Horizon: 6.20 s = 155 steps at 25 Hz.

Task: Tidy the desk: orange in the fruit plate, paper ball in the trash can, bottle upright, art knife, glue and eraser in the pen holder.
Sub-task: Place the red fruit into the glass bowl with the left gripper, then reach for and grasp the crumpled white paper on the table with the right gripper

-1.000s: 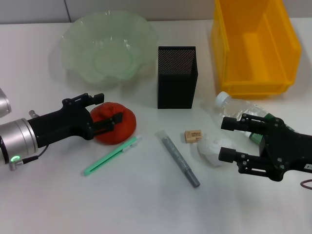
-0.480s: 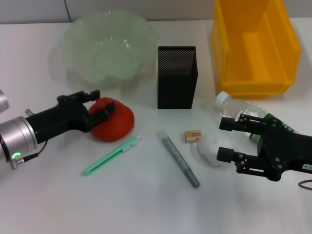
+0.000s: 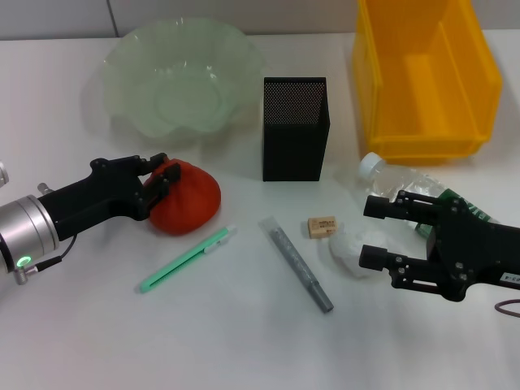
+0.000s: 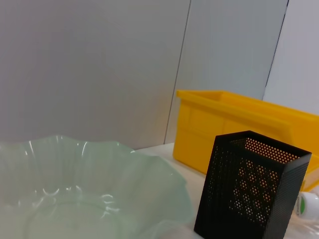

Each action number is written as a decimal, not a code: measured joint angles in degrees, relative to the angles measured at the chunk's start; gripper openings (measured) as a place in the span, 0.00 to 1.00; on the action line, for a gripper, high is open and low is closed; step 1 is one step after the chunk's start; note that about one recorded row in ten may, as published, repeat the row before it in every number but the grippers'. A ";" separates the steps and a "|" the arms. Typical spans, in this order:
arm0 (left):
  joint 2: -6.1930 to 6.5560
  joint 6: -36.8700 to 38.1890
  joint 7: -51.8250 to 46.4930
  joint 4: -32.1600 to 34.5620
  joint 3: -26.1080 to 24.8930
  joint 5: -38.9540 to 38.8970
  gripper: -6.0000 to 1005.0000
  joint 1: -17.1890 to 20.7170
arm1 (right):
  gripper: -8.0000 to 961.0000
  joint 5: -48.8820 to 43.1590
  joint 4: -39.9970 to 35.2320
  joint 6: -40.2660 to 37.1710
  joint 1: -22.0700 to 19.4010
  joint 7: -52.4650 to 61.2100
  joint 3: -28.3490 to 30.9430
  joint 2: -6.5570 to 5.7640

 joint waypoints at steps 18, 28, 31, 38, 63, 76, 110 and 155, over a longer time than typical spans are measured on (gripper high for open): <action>0.09 9.71 -5.89 6.08 -0.51 -0.95 0.16 1.28 | 0.69 -0.04 0.78 0.97 0.15 0.00 0.00 0.00; 0.16 4.13 -8.07 11.82 -0.58 -8.45 0.16 -3.33 | 0.68 0.00 3.38 1.47 1.41 -1.26 0.00 0.00; 0.12 0.21 -7.82 12.26 -0.47 -8.93 0.16 -6.04 | 0.68 -0.02 3.72 1.49 1.59 -1.48 0.00 -0.01; -0.17 -11.31 -5.01 8.28 0.83 -8.96 0.15 -12.64 | 0.68 0.18 3.95 1.49 1.61 -1.50 0.00 0.05; 0.24 -1.93 -2.91 7.27 2.23 -14.42 0.53 -10.11 | 0.67 0.22 4.31 1.48 1.54 -1.50 0.00 0.18; 0.75 34.63 -10.04 23.09 17.01 -8.88 0.53 4.12 | 0.66 0.88 4.19 1.55 1.49 -1.23 0.69 0.17; 0.29 28.80 -7.32 17.05 16.47 -2.21 0.53 5.35 | 0.65 -45.87 -35.12 13.78 29.38 78.51 -36.56 0.13; 0.21 26.48 -7.32 16.26 16.44 -2.39 0.52 5.22 | 0.56 -43.31 -36.27 11.95 25.49 80.12 -43.09 0.44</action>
